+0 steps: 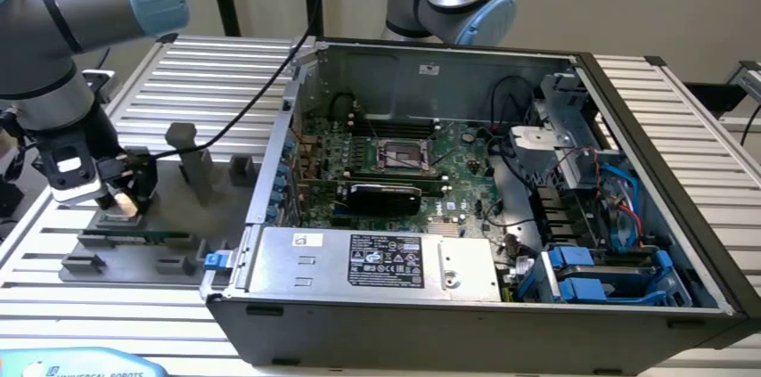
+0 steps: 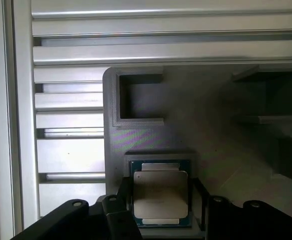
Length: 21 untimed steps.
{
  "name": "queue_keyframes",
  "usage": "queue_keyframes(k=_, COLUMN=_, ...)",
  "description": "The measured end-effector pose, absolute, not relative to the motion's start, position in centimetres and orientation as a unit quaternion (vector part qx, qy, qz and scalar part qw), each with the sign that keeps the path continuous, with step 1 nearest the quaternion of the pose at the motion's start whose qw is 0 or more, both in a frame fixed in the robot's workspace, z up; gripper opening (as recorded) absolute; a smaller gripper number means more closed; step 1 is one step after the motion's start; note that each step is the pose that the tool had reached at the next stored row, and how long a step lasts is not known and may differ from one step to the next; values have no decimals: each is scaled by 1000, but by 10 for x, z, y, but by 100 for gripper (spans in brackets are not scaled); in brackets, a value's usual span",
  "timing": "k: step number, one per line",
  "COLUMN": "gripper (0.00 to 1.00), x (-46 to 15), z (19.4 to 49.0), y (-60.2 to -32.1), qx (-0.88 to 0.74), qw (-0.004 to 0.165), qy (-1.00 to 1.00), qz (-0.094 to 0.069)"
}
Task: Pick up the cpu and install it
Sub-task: 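Pick up the cpu and move it towards the insertion slot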
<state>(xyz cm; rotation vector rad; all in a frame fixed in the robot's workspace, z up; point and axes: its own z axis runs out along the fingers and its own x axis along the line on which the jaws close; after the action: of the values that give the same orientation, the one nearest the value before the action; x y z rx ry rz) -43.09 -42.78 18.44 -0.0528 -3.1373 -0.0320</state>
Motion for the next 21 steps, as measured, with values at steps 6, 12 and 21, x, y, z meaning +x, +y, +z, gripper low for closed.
queue_keyframes(k=6, gripper=55, x=-431, z=185, y=-428, qx=-17, qw=2, qy=-1000, qz=-10)
queue_keyframes(k=12, gripper=55, x=-431, z=185, y=-428, qx=-17, qw=2, qy=-1000, qz=-10)
queue_keyframes(k=21, gripper=55, x=-431, z=217, y=-428, qx=-17, qw=2, qy=-1000, qz=-10)
